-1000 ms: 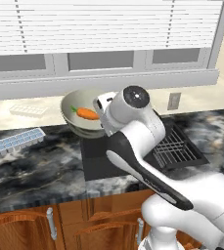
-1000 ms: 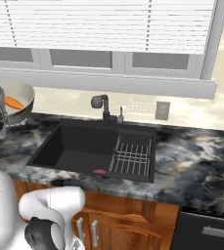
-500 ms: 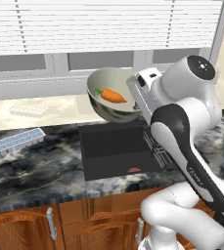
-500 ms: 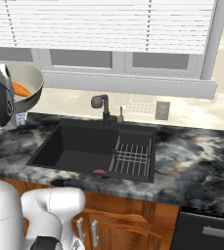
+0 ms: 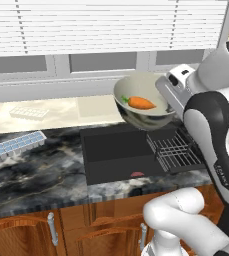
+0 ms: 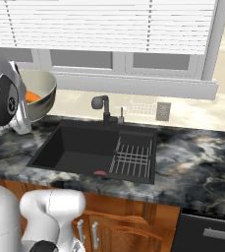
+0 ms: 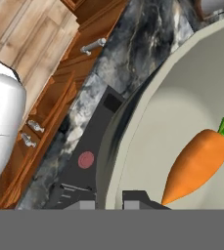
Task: Pick the carrot from the sink and place it in the bowl. Then pick the bowl and place it in the microwave. Then close the microwave door and press the start button.
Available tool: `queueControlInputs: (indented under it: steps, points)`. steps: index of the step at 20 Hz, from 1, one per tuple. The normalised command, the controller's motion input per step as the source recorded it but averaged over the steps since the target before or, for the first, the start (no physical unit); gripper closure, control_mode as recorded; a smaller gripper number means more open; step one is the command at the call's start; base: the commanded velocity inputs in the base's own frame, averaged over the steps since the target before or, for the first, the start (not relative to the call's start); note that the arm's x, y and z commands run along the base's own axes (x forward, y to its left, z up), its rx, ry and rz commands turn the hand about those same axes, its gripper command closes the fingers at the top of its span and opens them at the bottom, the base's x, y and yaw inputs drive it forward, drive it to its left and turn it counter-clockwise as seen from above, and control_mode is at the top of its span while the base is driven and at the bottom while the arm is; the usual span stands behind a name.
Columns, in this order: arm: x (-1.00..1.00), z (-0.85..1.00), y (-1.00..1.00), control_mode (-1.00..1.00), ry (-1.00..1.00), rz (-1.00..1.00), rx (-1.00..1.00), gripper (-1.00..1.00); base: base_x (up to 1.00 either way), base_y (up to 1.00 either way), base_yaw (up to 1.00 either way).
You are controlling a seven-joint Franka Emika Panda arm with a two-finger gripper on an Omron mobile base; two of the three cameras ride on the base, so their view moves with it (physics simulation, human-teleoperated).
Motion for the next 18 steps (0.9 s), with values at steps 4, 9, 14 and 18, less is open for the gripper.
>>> queueControlInputs:
  steps: [4,9,14,18]
  points:
    - [0.00,-0.11,-0.66,-1.00,0.00,0.00,-0.05,1.00,0.00,0.00,0.00]
    - [0.00,0.00,-0.44,-1.00,0.00,0.00,0.00,1.00,0.00,0.00,0.00]
    - [0.00,0.00,-0.08,-1.00,0.00,-0.01,0.00,1.00,0.00,0.00,0.00]
    - [0.00,0.00,0.00,-1.00,0.00,0.00,-0.01,1.00,0.00,0.00,0.00]
